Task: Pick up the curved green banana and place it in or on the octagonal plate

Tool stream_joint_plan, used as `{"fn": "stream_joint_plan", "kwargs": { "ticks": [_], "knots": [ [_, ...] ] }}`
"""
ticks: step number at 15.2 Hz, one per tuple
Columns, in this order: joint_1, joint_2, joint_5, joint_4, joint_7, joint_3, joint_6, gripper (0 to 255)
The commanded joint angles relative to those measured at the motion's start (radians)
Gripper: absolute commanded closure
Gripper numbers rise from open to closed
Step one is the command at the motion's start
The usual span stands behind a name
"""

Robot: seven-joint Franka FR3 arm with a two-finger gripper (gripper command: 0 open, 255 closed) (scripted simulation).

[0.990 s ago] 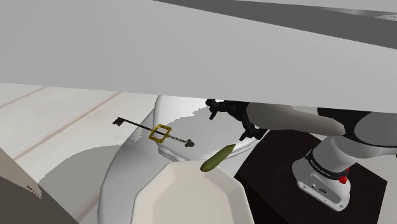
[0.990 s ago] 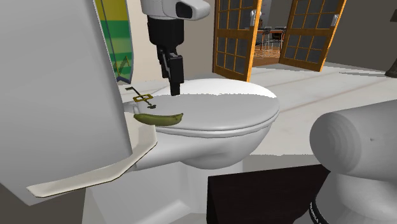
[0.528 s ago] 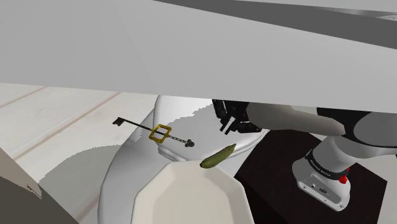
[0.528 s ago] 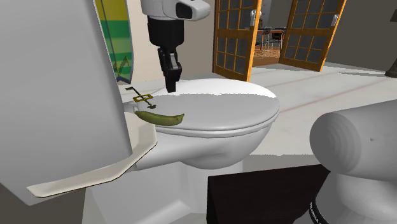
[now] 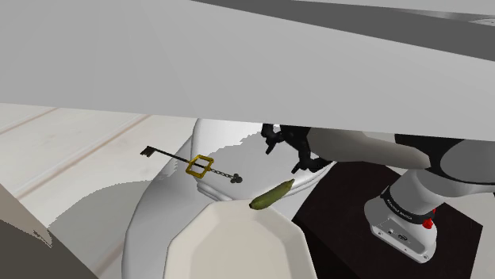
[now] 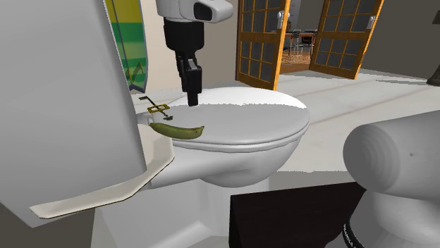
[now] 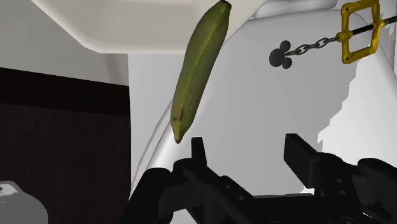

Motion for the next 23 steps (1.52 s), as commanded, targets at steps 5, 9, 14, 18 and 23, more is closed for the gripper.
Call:
{"fn": "stream_joint_plan", "kwargs": {
  "ticks": [5, 9, 14, 18, 23],
  "knots": [
    [-0.082, 0.142, -0.047, 0.087, 0.47, 0.221, -0.001, 0],
    [0.012, 0.28, -0.168, 0.038, 0.571, 0.19, 0.109, 0],
    [0.106, 0.151, -0.095, 0.006, 0.527, -0.006, 0.12, 0],
    [0.118, 0.167, -0.074, -0.026, 0.5, 0.053, 0.113, 0],
    [0.039, 0.135, 0.006, -0.06, 0.447, 0.139, 0.154, 0]
  ]
}}
